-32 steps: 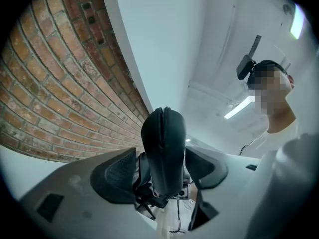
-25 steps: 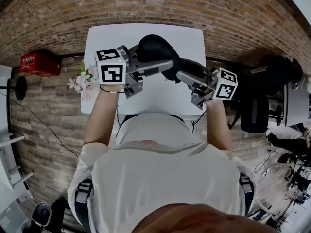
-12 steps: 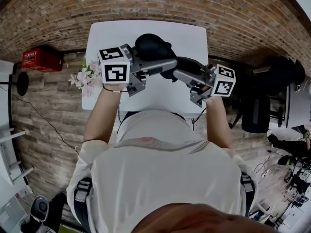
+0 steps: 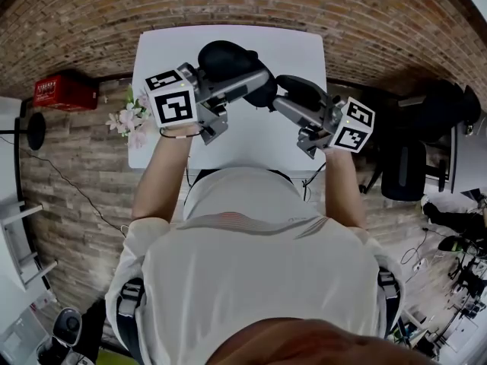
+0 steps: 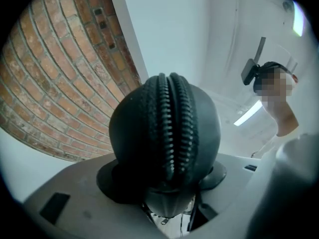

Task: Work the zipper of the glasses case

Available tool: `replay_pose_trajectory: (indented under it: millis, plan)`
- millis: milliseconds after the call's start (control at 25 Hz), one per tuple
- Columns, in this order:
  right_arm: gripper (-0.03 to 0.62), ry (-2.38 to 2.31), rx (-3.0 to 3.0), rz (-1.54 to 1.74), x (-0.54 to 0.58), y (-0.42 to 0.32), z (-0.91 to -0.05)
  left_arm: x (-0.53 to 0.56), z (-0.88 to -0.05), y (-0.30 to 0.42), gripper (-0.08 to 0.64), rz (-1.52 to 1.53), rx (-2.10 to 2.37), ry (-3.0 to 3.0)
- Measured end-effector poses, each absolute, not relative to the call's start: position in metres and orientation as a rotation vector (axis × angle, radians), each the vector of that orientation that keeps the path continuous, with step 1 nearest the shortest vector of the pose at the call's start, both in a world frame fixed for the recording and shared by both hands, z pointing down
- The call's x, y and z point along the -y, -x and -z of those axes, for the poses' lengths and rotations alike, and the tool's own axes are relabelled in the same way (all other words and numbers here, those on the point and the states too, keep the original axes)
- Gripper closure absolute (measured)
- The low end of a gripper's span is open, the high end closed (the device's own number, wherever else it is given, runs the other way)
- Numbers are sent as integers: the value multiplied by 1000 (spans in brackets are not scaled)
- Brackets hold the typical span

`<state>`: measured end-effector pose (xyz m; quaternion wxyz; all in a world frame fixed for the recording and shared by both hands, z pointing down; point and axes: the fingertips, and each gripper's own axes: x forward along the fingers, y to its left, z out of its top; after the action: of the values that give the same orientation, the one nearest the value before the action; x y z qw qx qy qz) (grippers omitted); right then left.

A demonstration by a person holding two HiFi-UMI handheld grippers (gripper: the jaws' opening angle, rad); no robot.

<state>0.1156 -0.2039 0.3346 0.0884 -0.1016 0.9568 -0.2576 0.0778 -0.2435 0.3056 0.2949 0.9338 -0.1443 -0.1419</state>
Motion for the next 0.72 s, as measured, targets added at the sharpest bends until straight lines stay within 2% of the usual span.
replay_pose_trajectory:
  millis: [80, 200, 280, 720]
  plan:
    - [313, 413, -2815, 701, 212, -128, -330, 259, -309, -65, 293, 400, 517, -2438]
    - [361, 599, -2789, 610, 219, -145, -331, 277, -311, -48, 293, 453, 668, -2367]
    - [370, 703, -2817, 550, 219, -147, -337, 285, -312, -39, 293, 489, 740, -2332]
    - [468, 905, -3053, 327, 207, -95, -374, 293, -301, -34, 293, 556, 882, -2304]
